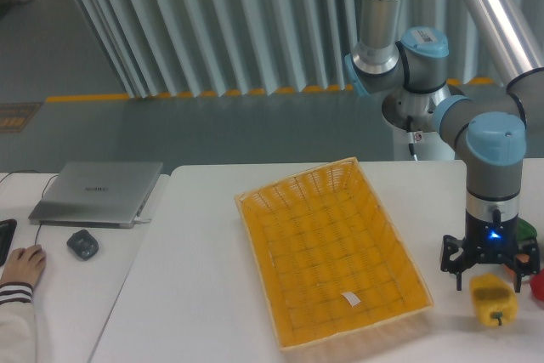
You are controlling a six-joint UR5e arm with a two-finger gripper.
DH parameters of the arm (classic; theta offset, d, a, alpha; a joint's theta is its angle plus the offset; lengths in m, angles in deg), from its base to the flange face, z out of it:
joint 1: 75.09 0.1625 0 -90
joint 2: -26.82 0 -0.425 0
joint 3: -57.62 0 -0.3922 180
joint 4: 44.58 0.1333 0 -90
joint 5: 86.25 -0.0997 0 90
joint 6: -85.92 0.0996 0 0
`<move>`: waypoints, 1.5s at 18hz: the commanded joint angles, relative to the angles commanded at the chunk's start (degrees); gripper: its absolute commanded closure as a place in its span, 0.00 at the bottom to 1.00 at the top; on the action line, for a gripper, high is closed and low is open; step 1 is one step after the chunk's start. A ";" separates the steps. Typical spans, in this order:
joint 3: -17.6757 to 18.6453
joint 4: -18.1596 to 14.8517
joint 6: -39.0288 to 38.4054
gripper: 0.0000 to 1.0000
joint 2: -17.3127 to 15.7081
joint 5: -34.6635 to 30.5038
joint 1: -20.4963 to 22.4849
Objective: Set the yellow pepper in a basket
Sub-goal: 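Lower the open gripper around the yellow pepper and close it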
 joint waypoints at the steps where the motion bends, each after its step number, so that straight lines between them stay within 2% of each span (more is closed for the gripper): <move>1: -0.44 0.00 -0.08 0.00 0.43 -0.35 -0.08; 26: -0.26 0.17 -0.26 0.00 4.92 -2.81 -1.84; 27: -0.44 0.17 -0.26 0.16 4.83 -2.81 -1.75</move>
